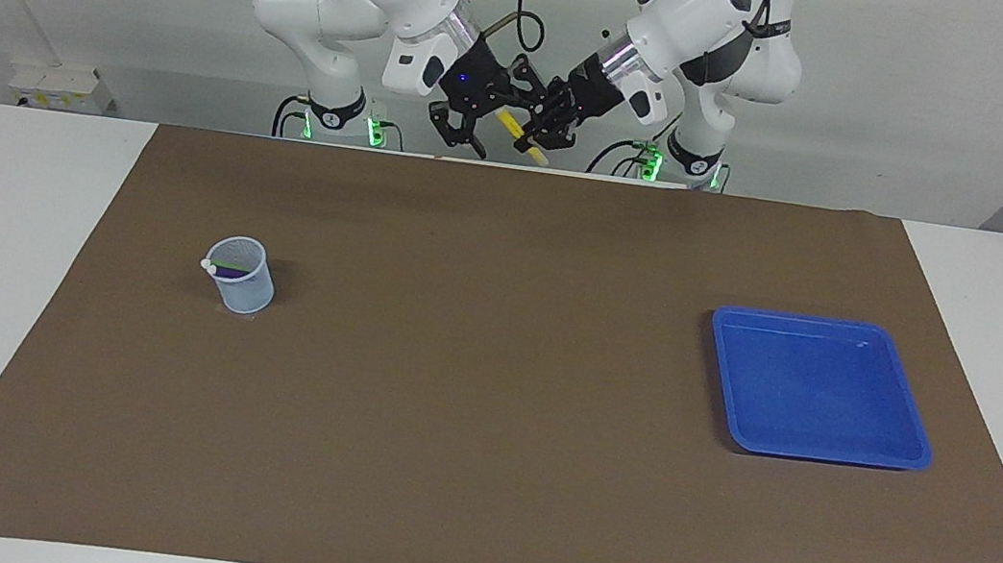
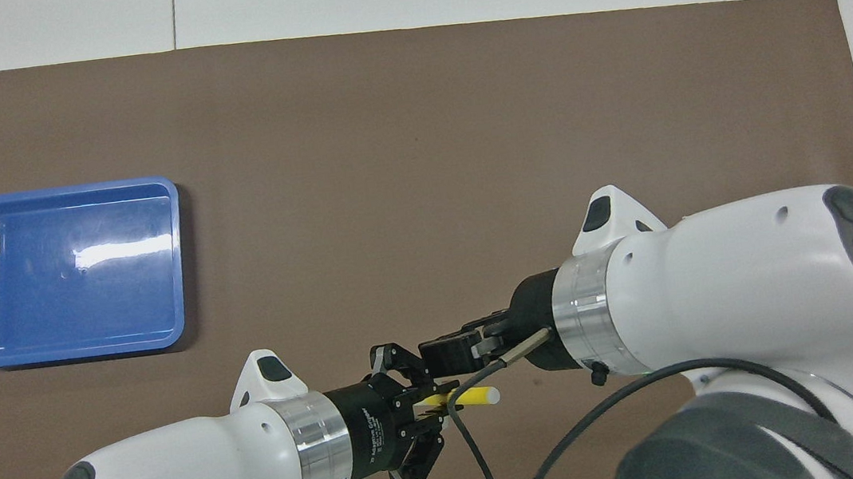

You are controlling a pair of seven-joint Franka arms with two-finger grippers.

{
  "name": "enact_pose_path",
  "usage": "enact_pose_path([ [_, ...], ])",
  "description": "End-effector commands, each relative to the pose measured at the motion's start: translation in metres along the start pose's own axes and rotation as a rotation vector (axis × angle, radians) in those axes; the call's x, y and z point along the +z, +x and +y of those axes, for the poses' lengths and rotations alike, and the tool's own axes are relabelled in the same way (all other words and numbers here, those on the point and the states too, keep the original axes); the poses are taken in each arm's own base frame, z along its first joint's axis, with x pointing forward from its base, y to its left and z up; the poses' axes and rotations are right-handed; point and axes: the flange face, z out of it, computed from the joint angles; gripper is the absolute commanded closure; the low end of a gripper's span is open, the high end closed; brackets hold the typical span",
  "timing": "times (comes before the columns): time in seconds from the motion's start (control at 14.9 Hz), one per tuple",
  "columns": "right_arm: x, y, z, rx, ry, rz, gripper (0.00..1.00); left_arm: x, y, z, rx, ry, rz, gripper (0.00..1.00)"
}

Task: Right arm passes pens to left for tray arrangement
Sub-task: 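Close the left gripper on the yellow pen and open the right gripper, then carry the yellow pen to the tray with the left gripper while the right gripper returns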

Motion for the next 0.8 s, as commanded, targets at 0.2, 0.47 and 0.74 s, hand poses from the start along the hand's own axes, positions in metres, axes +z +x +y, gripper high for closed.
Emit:
enact_pose_path([
  [0.2,-0.018,0.012,0.054,0.008,-0.170,0.027,0.00,-0.007,0.009,0.000,0.087,0.029,0.064,1.00],
  [0.47,-0.038,0.013,0.109,-0.153,-0.410,-0.047,0.00,-0.023,0.025,0.012,0.258,0.106,0.154,1.00],
  [0.74,-0.064,0.010,0.204,-0.419,-0.402,-0.158,0.00,-0.039,0.049,0.023,0.505,0.192,0.254,1.00],
])
